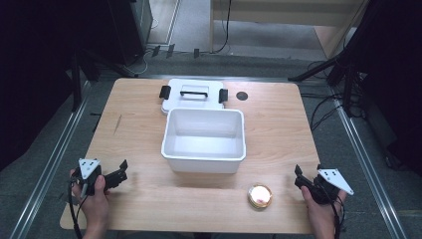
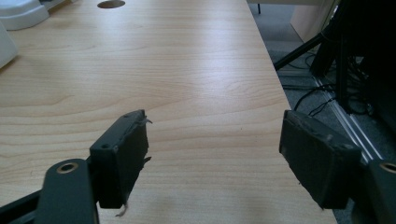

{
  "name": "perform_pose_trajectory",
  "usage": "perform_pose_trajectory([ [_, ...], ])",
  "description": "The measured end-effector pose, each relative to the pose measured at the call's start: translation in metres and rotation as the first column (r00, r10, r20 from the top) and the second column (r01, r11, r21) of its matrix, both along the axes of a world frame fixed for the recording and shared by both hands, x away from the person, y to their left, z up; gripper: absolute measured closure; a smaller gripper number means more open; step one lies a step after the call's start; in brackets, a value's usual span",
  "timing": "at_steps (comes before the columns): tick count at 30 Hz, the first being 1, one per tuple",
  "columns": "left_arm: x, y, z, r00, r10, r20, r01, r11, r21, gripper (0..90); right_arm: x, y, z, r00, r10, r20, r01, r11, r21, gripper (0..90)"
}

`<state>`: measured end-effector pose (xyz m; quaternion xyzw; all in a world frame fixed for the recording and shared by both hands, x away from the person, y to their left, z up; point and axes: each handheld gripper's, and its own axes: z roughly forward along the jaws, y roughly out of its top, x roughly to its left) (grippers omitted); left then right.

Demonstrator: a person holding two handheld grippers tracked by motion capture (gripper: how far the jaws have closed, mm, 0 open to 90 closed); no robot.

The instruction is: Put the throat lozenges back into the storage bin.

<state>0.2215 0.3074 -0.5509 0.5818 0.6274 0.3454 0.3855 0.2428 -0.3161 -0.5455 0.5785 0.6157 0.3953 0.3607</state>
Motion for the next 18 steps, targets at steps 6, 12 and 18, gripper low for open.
perform_pose_trajectory([
  [6, -0.001, -0.004, 0.0, 0.9996, 0.019, 0.02, -0.019, 0.9993, 0.034, 0.0, 0.001, 0.003, 0.002, 0.9983, 0.058, 0.0, -0.058, 0.997, -0.043, 28.3],
  [12, -0.003, -0.006, 0.001, 0.9994, -0.003, 0.035, 0.001, 0.9984, 0.056, 0.0, -0.002, 0.006, 0.014, 0.9886, 0.15, -0.013, -0.151, 0.986, -0.077, 29.5],
  [18, -0.003, -0.008, 0.001, 0.9993, -0.021, 0.031, 0.018, 0.997, 0.075, 0.0, -0.001, 0.004, 0.03, 0.9625, 0.251, -0.102, -0.262, 0.96, -0.104, 30.3],
])
